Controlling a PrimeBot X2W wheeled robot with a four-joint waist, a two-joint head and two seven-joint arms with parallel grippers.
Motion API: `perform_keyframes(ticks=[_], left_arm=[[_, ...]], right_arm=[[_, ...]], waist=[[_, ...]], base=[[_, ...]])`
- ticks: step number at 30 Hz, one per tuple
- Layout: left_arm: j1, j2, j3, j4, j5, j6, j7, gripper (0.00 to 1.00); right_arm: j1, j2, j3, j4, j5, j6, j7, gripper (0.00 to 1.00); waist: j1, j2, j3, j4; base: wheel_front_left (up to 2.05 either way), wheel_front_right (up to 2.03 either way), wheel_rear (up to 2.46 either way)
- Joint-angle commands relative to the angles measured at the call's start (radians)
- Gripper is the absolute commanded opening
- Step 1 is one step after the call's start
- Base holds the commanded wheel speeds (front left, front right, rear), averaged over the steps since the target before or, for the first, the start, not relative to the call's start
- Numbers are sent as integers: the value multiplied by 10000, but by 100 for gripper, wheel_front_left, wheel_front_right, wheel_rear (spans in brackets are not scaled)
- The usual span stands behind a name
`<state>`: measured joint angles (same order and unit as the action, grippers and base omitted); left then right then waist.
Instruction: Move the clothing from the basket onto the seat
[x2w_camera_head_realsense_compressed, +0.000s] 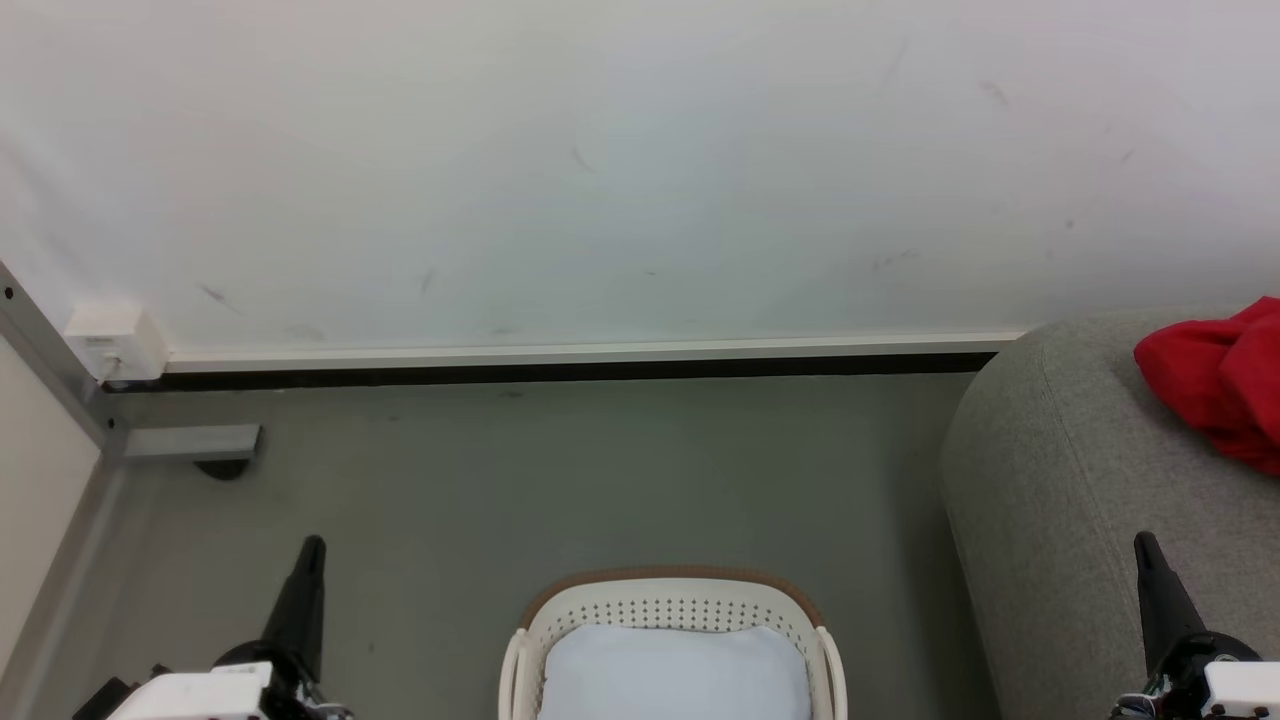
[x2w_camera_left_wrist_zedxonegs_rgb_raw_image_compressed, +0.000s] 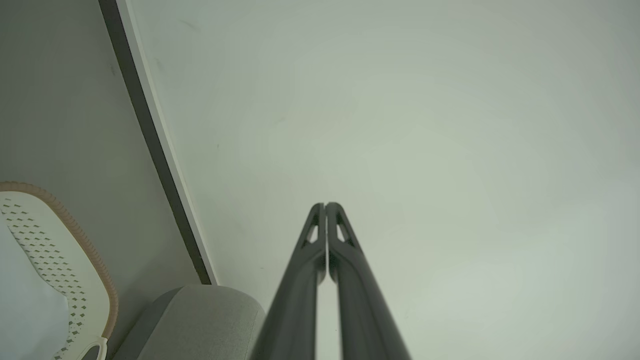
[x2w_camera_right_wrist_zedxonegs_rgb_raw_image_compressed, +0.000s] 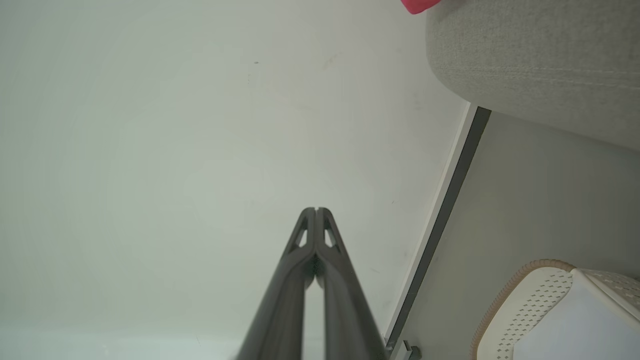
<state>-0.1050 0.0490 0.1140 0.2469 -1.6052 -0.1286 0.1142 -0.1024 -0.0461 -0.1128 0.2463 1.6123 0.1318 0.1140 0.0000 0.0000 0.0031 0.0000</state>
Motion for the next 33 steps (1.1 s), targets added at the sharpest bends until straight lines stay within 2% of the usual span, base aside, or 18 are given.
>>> perform_keyframes(ticks=[1, 33], left_arm=[[-91, 18, 20, -35, -139, -51, 40, 0], [-90, 18, 18, -35, -139, -50, 36, 0]], right_arm=[[-123, -77, -38, -50, 13, -21, 39, 0], [-122, -75, -37, -50, 14, -21, 38, 0]], waist=[[0, 0, 0, 0], [0, 0, 0, 0]], base=[[0, 0, 0], [0, 0, 0]])
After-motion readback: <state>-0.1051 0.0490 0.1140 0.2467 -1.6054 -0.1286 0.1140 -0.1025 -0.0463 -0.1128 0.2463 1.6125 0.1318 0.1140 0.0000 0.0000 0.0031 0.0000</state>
